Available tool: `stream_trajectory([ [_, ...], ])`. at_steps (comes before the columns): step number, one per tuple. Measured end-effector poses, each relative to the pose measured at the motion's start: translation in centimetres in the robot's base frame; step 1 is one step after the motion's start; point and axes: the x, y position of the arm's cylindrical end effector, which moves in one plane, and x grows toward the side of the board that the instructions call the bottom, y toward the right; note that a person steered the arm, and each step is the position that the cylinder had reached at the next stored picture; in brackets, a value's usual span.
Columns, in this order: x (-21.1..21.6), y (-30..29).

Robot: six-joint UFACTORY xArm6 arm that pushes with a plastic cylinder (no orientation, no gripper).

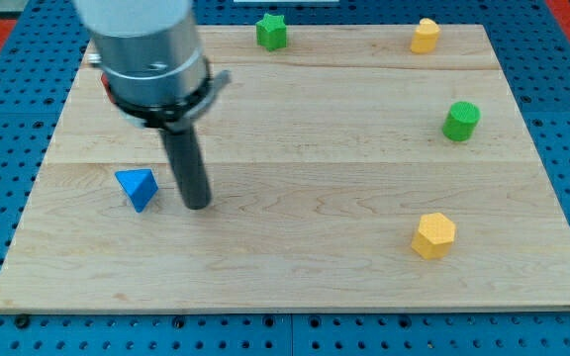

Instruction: Slide the blue triangle to the bottom of the red circle

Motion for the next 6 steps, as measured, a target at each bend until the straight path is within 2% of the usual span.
stream_trajectory([
  [1,-0.1,-6.4],
  [2,-5.4,-9.0],
  [3,-7.8,-8.9],
  [4,-5.6,-3.0],
  [5,3.7,-5.9],
  [6,0.4,-10.0],
])
